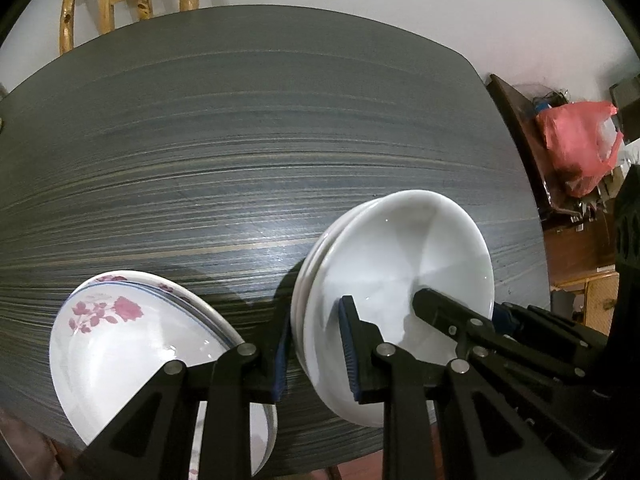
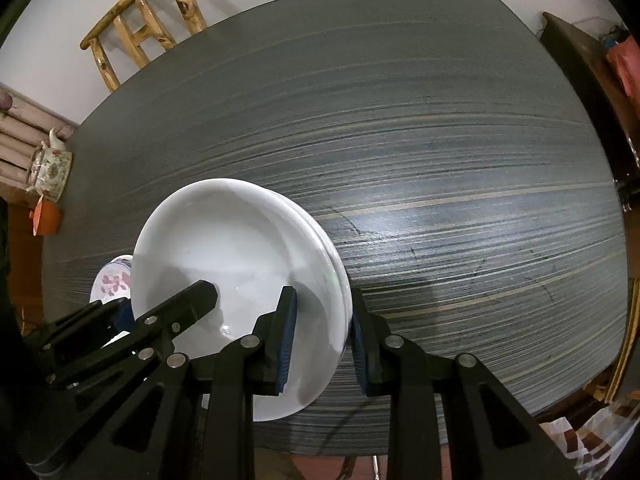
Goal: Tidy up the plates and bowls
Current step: 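Lift the nested white bowls with both tools and carry them toward the flower plates, then lower the nested bowls onto the pink-flower plate stack with both tools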
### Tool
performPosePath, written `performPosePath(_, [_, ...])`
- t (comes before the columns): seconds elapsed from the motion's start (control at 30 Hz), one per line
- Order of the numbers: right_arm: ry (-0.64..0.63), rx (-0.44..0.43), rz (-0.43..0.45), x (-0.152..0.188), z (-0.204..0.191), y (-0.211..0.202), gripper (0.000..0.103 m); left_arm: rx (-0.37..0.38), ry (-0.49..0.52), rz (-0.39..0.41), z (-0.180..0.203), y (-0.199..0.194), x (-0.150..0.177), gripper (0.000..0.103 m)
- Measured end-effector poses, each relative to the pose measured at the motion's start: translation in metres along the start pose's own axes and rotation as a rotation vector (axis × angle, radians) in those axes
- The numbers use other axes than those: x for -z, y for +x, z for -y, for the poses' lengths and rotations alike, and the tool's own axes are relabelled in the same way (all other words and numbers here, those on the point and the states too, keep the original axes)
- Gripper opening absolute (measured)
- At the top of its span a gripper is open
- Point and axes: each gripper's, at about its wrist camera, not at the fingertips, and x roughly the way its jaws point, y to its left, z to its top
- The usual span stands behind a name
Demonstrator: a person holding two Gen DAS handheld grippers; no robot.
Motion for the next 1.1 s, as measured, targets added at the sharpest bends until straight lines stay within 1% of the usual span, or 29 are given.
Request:
performPosePath(0.27, [-0.03,0.005,0.009,-0.004,-0.018,-0.009,0.024,-0.002,-0.021,0.028,-0.018,-0.02,-0.001,0.023])
performPosePath(0.5, [-0.066,0.0,0.024,-0.006,-0.047,-0.021,0.024,-0.008,-0.045,0.06,-0.042,-0.044,0.0,0.023])
performPosePath(0.93, [-0.148,-0.029,0.009,0.01,-0.116,-0.023,0.024,-0.043,-0.122,0.083,-0.111,-0.077,0.021,0.023])
performPosePath(1.1, [-0.176,-0.04,-0.002,0.021,-0.137,-0.02,0.024,-0.057,-0.144,0.085,-0.129,-0.084,0.034,0.023])
